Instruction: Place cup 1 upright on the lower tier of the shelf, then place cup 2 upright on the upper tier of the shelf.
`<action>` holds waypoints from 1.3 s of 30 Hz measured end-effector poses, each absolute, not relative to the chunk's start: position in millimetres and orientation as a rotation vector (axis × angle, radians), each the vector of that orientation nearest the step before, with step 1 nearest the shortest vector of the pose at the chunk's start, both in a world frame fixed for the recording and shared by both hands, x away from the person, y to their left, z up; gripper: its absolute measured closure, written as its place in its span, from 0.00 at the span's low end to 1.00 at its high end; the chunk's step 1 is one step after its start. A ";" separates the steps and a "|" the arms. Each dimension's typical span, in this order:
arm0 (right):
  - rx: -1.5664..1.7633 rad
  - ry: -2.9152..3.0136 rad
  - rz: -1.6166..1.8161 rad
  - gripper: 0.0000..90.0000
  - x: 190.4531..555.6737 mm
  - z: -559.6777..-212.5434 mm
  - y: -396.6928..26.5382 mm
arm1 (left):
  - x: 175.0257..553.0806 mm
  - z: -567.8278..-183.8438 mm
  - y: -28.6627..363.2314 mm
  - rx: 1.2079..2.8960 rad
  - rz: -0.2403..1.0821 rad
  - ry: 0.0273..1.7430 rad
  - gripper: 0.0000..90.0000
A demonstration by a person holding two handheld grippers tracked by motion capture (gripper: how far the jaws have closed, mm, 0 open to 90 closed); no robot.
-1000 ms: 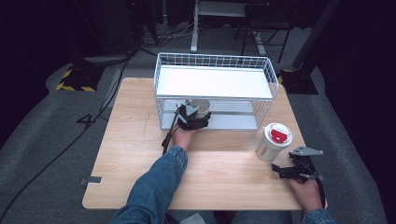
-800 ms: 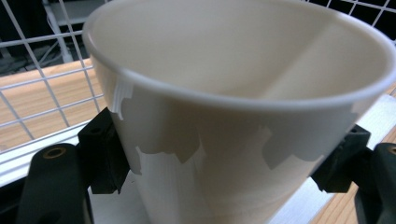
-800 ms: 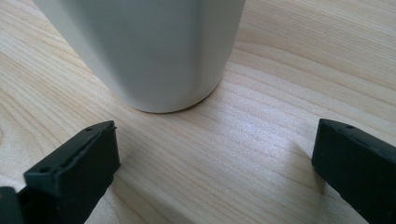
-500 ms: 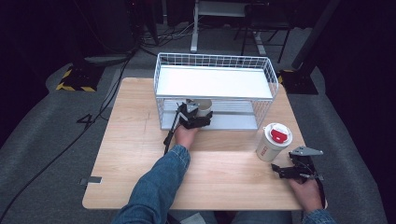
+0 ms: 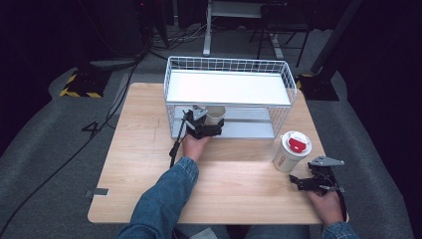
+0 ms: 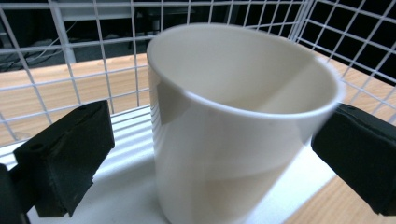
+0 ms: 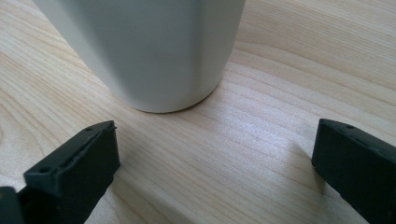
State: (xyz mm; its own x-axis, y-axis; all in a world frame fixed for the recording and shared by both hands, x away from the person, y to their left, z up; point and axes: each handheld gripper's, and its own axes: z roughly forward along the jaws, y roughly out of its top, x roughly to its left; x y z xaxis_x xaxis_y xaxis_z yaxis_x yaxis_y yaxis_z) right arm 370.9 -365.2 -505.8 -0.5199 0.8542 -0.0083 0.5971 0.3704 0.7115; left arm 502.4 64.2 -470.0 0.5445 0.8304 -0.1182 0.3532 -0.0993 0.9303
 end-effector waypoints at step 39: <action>1.286 2.240 0.938 0.03 366.9 -505.2 -366.6 | 380.6 -419.2 107.6 1.803 0.454 0.891 0.01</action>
State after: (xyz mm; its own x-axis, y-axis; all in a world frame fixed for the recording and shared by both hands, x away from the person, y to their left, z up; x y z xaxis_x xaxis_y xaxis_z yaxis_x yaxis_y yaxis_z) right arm 366.9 -366.6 -505.2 -0.5026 0.8645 -0.0055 0.6028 0.3550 0.7146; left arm 380.6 107.6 -419.2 0.6541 0.7501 -0.0977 0.3617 -0.1968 0.9113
